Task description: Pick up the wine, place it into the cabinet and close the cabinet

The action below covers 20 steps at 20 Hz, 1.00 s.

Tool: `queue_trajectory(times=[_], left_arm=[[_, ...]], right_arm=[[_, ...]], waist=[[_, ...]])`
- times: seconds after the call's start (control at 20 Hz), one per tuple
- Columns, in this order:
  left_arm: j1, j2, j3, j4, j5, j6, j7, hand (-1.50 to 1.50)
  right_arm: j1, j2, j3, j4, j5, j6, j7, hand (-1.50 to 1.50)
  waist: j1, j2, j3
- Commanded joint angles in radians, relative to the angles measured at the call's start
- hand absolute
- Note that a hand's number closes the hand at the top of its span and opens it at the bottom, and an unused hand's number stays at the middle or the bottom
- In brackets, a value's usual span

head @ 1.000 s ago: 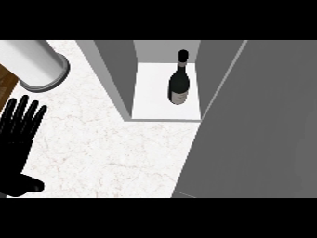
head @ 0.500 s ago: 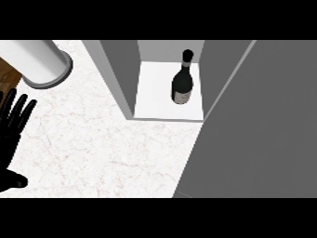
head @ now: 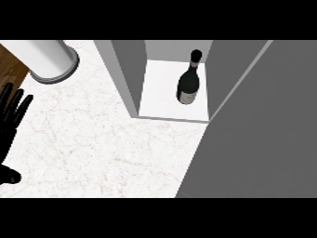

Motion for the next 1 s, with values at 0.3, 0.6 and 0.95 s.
queue_trajectory(times=[0.3, 0.6, 0.95], left_arm=[[-0.033, 0.007, 0.007, 0.044, 0.009, -0.036, 0.020, -1.50], [-0.016, 0.022, 0.054, 0.105, 0.001, -0.070, -0.009, -1.50], [-0.020, 0.007, 0.091, 0.119, -0.014, -0.078, -0.007, -1.50]], right_arm=[[-0.454, 0.417, 0.027, 0.242, -0.098, -0.070, 0.273, 1.50], [-0.814, 0.670, -0.063, 0.578, -0.100, -0.132, 0.397, 1.50], [-1.012, 0.677, -0.162, 0.874, -0.272, -0.178, 0.296, 1.50]], waist=[[0.016, -0.001, -0.001], [-0.024, -0.008, 0.005], [-0.048, -0.012, 0.009]])
